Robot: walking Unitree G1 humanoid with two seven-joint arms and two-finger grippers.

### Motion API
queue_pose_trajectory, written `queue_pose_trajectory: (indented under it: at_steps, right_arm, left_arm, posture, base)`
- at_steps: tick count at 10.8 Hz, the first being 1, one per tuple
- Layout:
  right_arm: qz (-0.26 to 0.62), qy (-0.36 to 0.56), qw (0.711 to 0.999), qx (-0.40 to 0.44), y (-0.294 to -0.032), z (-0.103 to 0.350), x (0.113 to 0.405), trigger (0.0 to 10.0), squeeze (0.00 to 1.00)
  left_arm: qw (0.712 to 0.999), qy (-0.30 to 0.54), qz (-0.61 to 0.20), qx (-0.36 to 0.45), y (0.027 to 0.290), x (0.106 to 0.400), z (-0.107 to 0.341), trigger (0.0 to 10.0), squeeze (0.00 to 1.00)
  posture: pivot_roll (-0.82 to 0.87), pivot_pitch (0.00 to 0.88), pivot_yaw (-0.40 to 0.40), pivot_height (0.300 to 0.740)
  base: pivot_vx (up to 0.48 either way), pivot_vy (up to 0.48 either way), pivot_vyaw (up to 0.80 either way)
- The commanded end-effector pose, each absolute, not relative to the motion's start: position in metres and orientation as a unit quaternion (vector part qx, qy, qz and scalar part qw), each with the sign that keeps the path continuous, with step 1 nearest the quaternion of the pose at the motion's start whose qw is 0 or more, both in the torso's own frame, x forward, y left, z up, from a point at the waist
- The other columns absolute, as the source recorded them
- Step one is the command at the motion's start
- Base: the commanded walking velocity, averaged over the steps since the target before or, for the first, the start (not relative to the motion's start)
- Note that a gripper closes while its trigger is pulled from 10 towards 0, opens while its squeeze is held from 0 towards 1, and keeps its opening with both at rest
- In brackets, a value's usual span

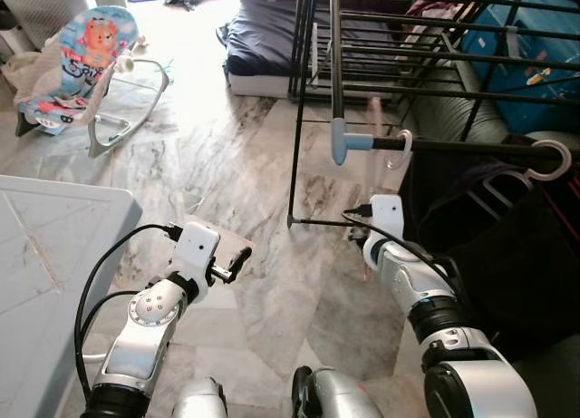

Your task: Hang hanger

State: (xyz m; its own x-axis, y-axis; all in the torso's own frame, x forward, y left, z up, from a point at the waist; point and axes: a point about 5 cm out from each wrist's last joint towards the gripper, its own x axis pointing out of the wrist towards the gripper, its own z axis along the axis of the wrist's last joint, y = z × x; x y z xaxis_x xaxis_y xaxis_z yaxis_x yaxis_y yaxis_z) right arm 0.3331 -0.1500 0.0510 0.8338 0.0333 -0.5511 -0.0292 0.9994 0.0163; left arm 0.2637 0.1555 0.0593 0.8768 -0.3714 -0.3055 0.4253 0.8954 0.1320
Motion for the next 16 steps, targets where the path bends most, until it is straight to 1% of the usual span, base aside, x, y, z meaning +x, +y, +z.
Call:
queue_pose_trajectory:
  at_steps: [1, 3, 4, 5, 6, 9, 11, 13, 14, 16]
  right_arm:
    - [0.003, 0.272, 0.962, -0.007, -0.158, 0.054, 0.332, 10.0, 1.0]
    - [-0.004, 0.256, 0.966, -0.03, -0.165, 0.051, 0.321, 10.0, 1.0]
    - [-0.012, 0.212, 0.976, -0.046, -0.169, 0.058, 0.314, 10.0, 1.0]
    - [-0.021, 0.193, 0.98, -0.051, -0.172, 0.06, 0.31, 10.0, 1.0]
    - [-0.042, 0.169, 0.984, -0.036, -0.175, 0.065, 0.304, 10.0, 1.0]
    - [-0.025, 0.141, 0.988, -0.056, -0.172, 0.069, 0.288, 10.0, 1.0]
    - [-0.024, 0.131, 0.989, -0.065, -0.174, 0.072, 0.286, 10.0, 1.0]
    - [-0.028, 0.097, 0.991, -0.089, -0.177, 0.083, 0.285, 10.0, 1.0]
    - [-0.031, 0.073, 0.992, -0.096, -0.176, 0.088, 0.283, 10.0, 1.0]
    - [-0.028, 0.06, 0.993, -0.102, -0.173, 0.092, 0.282, 10.0, 1.0]
  left_arm:
    - [0.964, 0.147, -0.2, 0.098, 0.158, 0.262, 0.056, 10.0, 0.0]
    - [0.964, 0.147, -0.196, 0.099, 0.161, 0.26, 0.055, 10.0, 0.0]
    - [0.966, 0.138, -0.197, 0.091, 0.159, 0.26, 0.057, 10.0, 0.0]
    - [0.967, 0.135, -0.199, 0.088, 0.157, 0.26, 0.058, 10.0, 0.0]
    - [0.968, 0.133, -0.196, 0.083, 0.157, 0.259, 0.057, 10.0, 0.0]
    - [0.97, 0.127, -0.191, 0.084, 0.159, 0.26, 0.059, 10.0, 0.0]
    - [0.969, 0.125, -0.192, 0.087, 0.159, 0.261, 0.059, 10.0, 0.0]
    - [0.97, 0.124, -0.189, 0.09, 0.159, 0.262, 0.059, 10.0, 0.0]
    - [0.97, 0.123, -0.187, 0.089, 0.16, 0.26, 0.059, 10.0, 0.0]
    - [0.97, 0.124, -0.19, 0.086, 0.159, 0.26, 0.058, 10.0, 0.0]
  posture:
    - [0.01, 0.108, -0.076, 0.74]
    - [0.0, 0.104, -0.073, 0.74]
    - [0.0, 0.097, -0.067, 0.74]
    - [-0.01, 0.095, -0.065, 0.74]
    - [-0.01, 0.093, -0.062, 0.74]
    - [-0.02, 0.094, -0.067, 0.74]
    - [-0.01, 0.093, -0.067, 0.74]
    - [-0.01, 0.09, -0.069, 0.74]
    - [-0.01, 0.09, -0.069, 0.74]
    - [-0.01, 0.086, -0.068, 0.74]
  base:
    - [0.0, 0.0, 0.0]
    - [0.0, 0.0, 0.0]
    - [0.0, 0.0, 0.0]
    - [0.0, 0.0, 0.0]
    - [0.0, 0.0, 0.0]
    - [0.0, 0.0, 0.0]
    - [0.0, 0.0, 0.0]
    - [0.0, 0.0, 0.0]
    - [0.0, 0.0, 0.0]
    - [0.0, 0.0, 0.0]
